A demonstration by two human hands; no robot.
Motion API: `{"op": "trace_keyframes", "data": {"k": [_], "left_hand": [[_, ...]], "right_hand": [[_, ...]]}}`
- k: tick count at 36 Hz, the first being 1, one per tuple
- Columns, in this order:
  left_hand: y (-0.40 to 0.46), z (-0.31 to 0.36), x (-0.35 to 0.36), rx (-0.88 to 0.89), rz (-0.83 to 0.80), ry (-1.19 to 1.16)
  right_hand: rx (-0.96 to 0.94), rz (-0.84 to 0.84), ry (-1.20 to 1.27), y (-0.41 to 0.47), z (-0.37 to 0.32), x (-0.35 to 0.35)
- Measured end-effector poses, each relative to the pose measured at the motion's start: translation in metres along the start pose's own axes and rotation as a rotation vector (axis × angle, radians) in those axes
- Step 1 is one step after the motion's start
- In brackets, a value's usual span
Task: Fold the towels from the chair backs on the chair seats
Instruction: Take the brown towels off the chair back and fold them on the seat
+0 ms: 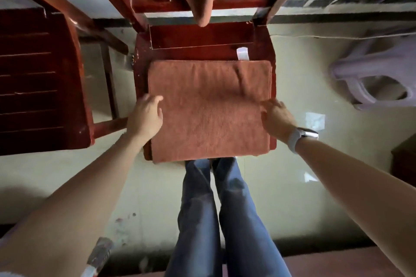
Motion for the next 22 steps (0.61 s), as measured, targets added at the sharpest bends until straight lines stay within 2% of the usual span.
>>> {"op": "trace_keyframes", "data": {"k": [4, 7, 9, 14, 18, 20, 22], "left_hand": [[0.050, 0.010, 0.002, 0.086, 0.022, 0.052], [0.082, 0.009, 0.008, 0.078, -0.065, 0.153], [0.096, 0.010, 0.008, 0.099, -0.066, 0.168], [0.110, 0.021, -0.006, 0.265, 0.110, 0.180], [0.103, 0.032, -0.025, 0.406, 0.165, 0.091], [0.092, 0.033, -0.029, 0.402, 0.137, 0.041], [0.084, 0.026, -0.027, 0.274, 0.000, -0.038]], "right_hand": [[-0.031, 0.173, -0.062, 0.044, -0.014, -0.023], [-0.046, 0.191, -0.124, 0.072, -0.019, -0.030], [-0.061, 0.187, -0.172, 0.085, -0.020, -0.031], [-0.039, 0.300, -0.240, 0.100, -0.020, -0.039], [-0.038, 0.342, -0.169, 0.096, -0.015, -0.049], [-0.053, 0.342, -0.162, 0.085, -0.012, -0.050], [-0.082, 0.337, -0.165, 0.073, -0.009, -0.050]]}}
Point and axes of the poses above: each hand's wrist, its own y-axis towards the middle knuckle, its own x-axis out of the palm, z = x × y, the point moved 5 cm from there along y, towards the middle knuckle, and after that the axes turned 13 degrees about -y, right-handed, at the moved point
